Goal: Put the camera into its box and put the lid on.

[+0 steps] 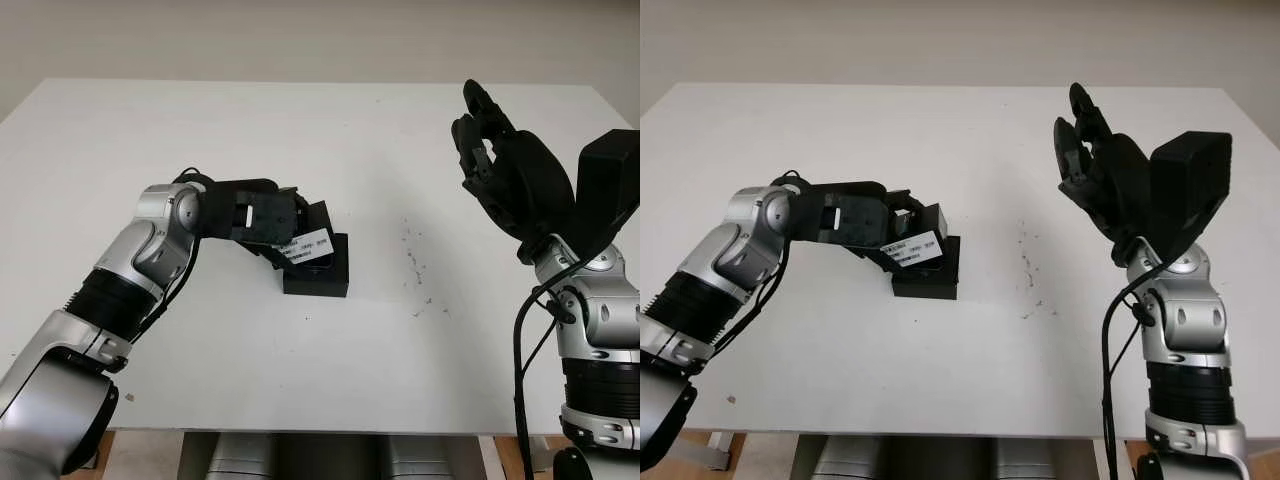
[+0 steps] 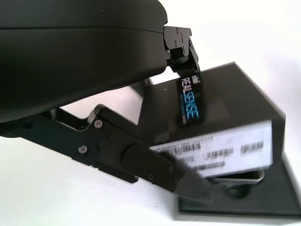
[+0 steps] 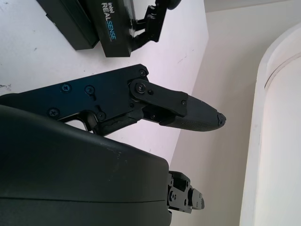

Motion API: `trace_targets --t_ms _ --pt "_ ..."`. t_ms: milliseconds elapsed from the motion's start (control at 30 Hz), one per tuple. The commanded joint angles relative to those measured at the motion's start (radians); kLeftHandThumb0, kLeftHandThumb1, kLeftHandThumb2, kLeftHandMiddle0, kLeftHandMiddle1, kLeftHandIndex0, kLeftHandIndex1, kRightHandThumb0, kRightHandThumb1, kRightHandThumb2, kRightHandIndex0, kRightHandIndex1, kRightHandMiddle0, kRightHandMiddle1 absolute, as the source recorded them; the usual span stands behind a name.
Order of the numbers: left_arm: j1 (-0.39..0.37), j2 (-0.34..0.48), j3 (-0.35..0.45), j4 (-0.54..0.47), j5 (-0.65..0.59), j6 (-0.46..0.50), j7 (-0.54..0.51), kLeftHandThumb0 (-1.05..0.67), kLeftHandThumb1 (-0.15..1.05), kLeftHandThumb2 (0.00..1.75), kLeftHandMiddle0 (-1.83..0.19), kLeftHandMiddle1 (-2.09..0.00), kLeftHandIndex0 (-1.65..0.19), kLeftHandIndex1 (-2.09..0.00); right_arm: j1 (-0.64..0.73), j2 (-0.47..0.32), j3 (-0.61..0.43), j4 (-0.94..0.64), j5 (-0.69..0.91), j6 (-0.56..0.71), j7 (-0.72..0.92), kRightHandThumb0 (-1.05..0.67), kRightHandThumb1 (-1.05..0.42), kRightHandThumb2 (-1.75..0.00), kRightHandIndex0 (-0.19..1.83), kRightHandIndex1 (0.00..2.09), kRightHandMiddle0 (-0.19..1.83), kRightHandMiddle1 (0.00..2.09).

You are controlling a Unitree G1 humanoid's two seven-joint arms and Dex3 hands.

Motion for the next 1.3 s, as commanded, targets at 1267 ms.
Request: trace_targets --t_ms 1267 --pt "0.127 0.043 0.052 -0.337 0.011 0.156 0.010 -0.31 1.05 0.29 -0.40 -1.83 -0.24 -1.86 -0.003 0.029 0.008 -0.042 0.010 0.033 -0.035 -0.63 -1.05 -0.65 -0.11 0.06 -0.09 0.06"
